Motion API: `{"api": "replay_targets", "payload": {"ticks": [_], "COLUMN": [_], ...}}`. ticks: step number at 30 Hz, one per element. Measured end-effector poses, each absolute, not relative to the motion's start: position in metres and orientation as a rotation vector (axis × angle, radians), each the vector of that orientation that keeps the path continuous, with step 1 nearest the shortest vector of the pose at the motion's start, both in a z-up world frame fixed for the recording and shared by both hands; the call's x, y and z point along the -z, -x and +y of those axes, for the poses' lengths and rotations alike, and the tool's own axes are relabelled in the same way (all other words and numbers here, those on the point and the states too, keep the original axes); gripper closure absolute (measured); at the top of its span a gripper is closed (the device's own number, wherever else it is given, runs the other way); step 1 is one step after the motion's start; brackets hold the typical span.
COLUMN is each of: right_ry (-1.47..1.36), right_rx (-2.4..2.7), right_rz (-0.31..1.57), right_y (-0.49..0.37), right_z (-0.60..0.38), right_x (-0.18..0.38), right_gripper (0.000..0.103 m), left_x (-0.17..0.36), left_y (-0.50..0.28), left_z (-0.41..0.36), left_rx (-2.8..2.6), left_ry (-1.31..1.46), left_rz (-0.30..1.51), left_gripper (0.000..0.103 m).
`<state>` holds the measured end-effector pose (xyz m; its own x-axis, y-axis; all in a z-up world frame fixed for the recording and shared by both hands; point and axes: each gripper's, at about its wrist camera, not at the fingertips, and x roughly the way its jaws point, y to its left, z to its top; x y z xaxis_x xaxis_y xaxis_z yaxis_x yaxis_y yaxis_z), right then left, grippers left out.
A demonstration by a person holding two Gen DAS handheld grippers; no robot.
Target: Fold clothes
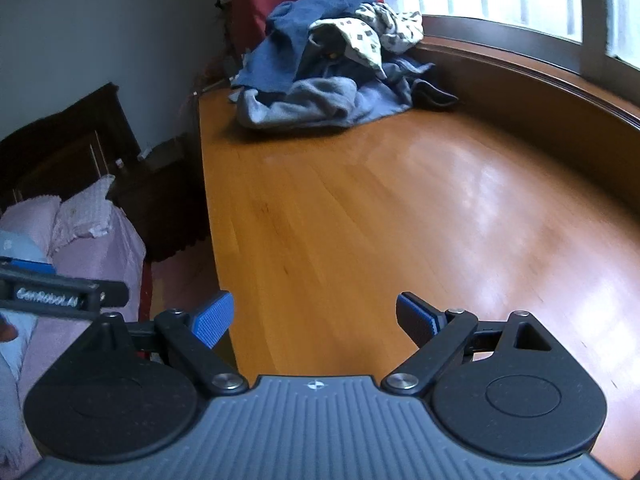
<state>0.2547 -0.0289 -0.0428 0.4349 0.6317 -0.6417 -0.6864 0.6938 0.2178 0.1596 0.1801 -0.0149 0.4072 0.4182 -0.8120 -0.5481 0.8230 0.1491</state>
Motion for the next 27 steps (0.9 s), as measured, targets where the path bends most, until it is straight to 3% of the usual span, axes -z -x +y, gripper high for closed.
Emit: {"api": "replay_targets", "payload": {"ticks": [18,27], "right_ry": [-0.058,0.048], "right_rx": [-0.511,-0.485], "right_rz": [0.763,0.689], "right_y": [-0.316,-0.346], "right_z": [0.115,0.179], "right_x": [0.022,-0.003], "right_gripper": [0.012,0.012], "left_x": [-0.008,-0.038], "left_y": [-0.283,-0.354], "left_z": [0.372,0.440], "left_rx": [-0.257,-0.224], "left_ry": [0.036,0.012], "left_rz": [0.838,0.747], "left_gripper": [0.000,0.000]}}
